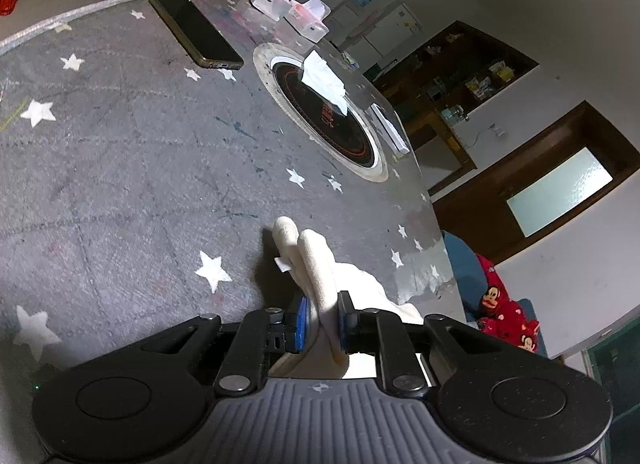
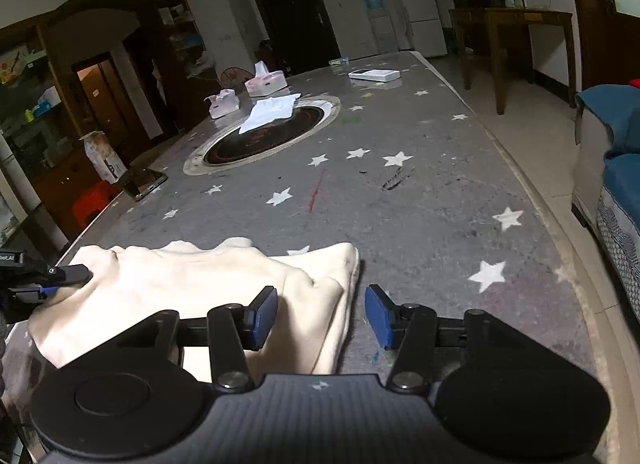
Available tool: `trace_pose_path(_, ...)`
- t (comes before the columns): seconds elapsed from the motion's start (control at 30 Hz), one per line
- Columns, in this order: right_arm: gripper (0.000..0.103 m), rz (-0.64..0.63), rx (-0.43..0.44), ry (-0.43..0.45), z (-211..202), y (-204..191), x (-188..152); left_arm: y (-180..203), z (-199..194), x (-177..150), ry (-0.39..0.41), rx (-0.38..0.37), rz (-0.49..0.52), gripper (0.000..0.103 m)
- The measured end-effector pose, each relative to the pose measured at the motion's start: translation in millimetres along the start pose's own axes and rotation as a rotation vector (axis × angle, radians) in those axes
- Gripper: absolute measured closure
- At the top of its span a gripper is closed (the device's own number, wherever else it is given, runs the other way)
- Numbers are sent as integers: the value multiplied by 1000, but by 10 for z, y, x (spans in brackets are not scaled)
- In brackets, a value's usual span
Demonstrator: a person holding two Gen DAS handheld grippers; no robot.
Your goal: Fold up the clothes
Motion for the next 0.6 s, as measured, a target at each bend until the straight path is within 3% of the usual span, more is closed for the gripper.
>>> trace_pose_path(0.1, 64, -3, 17, -6, 28, -40, -8, 42, -2, -4, 6, 2, 20, 87)
trace_pose_path(0.17, 79, -7, 20, -7, 27, -72, -14, 83, -20, -2, 12, -1, 35, 87)
trace_pose_path(0.27, 91, -6, 23, 9, 5, -106, 8, 155, -54, 9, 22, -9, 59, 88)
trace_pose_path(0.6, 93, -86, -12, 97, -334, -180, 281, 706, -53, 43, 31, -76, 162, 89)
Point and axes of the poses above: each gripper's, at about its wrist camera, not at the fingertips, and z roughly the way its jaws point, y to its right, x to its top, the point moved 10 cm from there along z, roughly the way its jaws point, and after that the axes turned 15 degrees about x, right-handed, at the moved point
